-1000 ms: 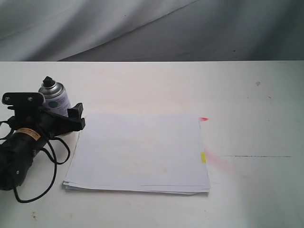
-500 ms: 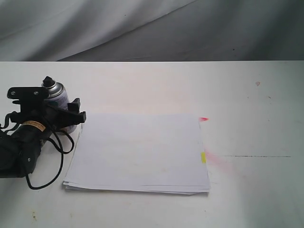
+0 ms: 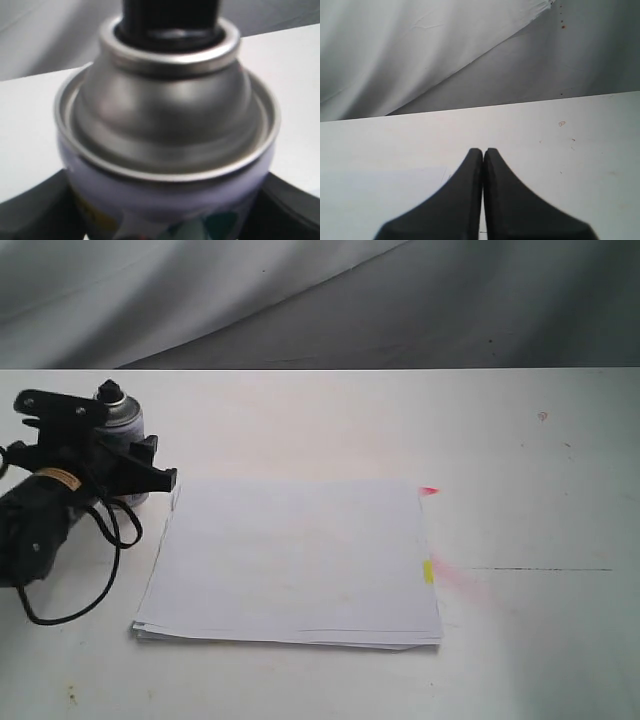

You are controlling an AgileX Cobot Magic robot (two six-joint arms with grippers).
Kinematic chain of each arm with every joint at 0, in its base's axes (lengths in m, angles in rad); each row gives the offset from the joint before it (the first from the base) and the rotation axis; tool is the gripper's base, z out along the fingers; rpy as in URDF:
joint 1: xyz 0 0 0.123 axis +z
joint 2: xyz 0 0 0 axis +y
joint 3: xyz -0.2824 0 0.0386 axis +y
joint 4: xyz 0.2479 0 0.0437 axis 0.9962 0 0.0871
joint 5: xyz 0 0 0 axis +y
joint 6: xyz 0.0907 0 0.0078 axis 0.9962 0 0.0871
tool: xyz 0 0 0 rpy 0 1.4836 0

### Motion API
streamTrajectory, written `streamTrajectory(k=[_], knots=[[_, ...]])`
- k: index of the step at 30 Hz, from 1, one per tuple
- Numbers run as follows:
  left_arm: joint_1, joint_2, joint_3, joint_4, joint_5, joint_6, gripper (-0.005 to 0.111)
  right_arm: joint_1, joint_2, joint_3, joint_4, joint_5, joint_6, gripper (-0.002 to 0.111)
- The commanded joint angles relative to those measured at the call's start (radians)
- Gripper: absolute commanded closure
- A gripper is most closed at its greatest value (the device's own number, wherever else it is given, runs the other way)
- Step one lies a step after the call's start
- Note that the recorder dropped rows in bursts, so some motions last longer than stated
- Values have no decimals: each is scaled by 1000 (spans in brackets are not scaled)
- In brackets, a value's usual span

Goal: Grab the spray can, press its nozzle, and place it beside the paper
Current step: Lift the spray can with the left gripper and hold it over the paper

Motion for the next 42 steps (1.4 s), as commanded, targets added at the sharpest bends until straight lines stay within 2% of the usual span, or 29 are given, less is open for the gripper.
streamTrajectory(k=[1,5,9,11,14,19,24,30,35,38,42], knots=[[-7,-208,-16,70,212,83,107,-7,-1,4,5,-4,-1,108],[-33,-340,-59,63,457,154,107,-7,-1,4,5,-4,-1,108],[-99,-404,-75,42,533,234,107,-7,-1,4,5,-4,-1,108],[-140,-409,-83,-60,553,323,107,-7,-1,4,5,-4,-1,108],[-214,-409,-87,-309,562,586,107,-7,-1,4,5,-4,-1,108],[-349,-391,-87,-768,418,1071,107,-7,-1,4,5,-4,-1,108],[-463,-322,-130,-1009,320,1398,107,-7,-1,4,5,-4,-1,108],[-518,-194,-214,-1066,134,1465,107,-7,-1,4,5,-4,-4,108],[-518,-134,-235,-1195,87,1592,107,-7,-1,4,5,-4,-4,108],[-518,-122,-235,-1205,38,1604,107,-7,-1,4,5,-4,-4,108],[-525,-122,-235,-1205,62,1636,107,-7,-1,4,5,-4,-2,108]])
